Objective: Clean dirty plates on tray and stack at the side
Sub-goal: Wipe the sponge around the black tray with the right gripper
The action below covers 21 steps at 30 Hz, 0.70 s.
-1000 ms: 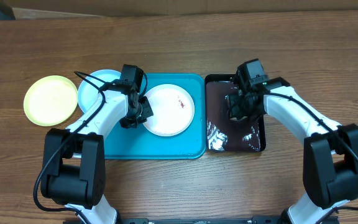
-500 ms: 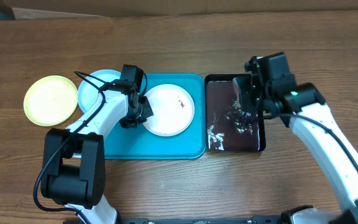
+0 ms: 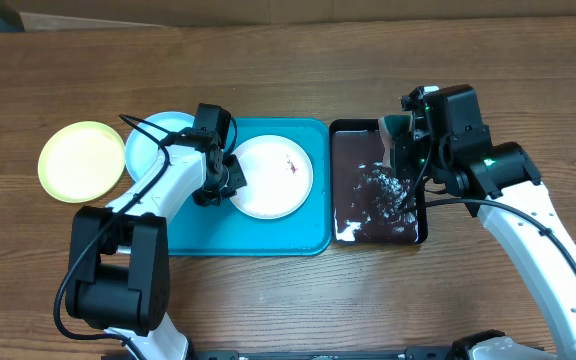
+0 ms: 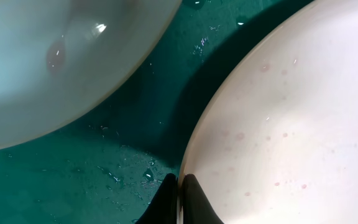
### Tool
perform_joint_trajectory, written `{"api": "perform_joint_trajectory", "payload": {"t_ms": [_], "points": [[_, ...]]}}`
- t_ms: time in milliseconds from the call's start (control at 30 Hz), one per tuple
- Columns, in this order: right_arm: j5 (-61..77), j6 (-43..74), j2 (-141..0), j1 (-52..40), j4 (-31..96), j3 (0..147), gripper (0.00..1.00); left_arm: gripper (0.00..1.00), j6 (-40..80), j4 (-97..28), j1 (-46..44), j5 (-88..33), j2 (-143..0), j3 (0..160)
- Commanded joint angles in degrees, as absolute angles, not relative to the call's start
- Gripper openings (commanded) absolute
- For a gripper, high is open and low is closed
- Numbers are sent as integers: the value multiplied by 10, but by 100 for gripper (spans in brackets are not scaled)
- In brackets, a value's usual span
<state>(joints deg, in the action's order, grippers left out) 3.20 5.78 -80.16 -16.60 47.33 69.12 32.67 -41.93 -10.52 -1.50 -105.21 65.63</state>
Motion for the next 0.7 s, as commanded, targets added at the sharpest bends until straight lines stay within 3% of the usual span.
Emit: {"api": "perform_joint_trajectory", "payload": {"t_ms": [0, 133, 667], "points": [[35, 59, -793, -168, 464, 710, 4, 4, 317, -417, -105, -15, -1060, 656], [36, 60, -793, -168, 463, 710, 7, 4, 317, -417, -105, -15, -1060, 656], [73, 77, -806, -171, 471, 701, 4, 4, 321, -414, -105, -15, -1060, 656]]}}
